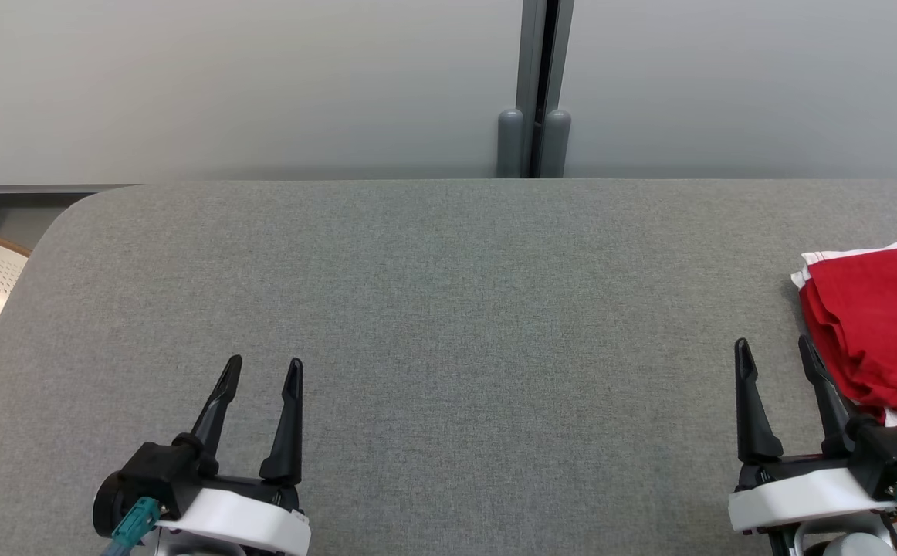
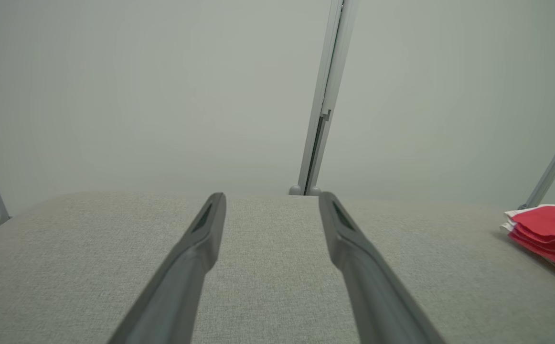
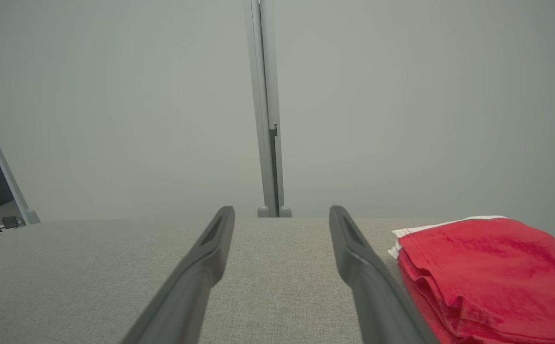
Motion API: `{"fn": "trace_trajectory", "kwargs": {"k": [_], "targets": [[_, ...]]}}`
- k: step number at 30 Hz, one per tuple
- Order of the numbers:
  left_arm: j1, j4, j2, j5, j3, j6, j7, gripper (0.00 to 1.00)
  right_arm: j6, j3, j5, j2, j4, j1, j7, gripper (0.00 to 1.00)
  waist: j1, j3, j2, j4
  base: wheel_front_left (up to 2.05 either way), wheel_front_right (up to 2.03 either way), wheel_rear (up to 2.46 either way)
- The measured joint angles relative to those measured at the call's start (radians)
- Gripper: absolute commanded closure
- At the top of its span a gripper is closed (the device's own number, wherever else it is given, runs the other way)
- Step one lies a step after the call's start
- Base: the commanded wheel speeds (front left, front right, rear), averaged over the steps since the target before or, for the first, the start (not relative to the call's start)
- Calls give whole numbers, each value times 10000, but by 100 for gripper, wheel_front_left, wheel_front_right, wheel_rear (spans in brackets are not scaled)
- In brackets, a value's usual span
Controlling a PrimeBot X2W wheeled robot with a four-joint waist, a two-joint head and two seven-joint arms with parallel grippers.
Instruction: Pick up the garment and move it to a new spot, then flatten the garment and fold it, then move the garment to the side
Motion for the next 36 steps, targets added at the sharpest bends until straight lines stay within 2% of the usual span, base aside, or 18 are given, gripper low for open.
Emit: {"fn": "trace_trajectory", "kwargs": {"k": [17,23,24,30,36], "targets": [[34,127,-2,132,81,33,2,0,0,40,119,0,-35,0,0,0,0,77,0,28,0,0,0],[34,176,0,-259,63,31,2,0,0,21,117,0,-10,-4,0,0,0,97,0,63,0,0,0],[45,232,-8,-261,56,33,2,100,0,25,115,2,36,13,4,100,0,94,0,65,0,0,0],[371,640,-61,-362,13,33,38,100,0,42,209,59,439,325,71,100,0,92,0,57,0,0,0],[378,658,-44,-1453,100,31,301,100,0,-31,1400,65,458,339,372,100,0,73,0,9,0,0,0]]}}
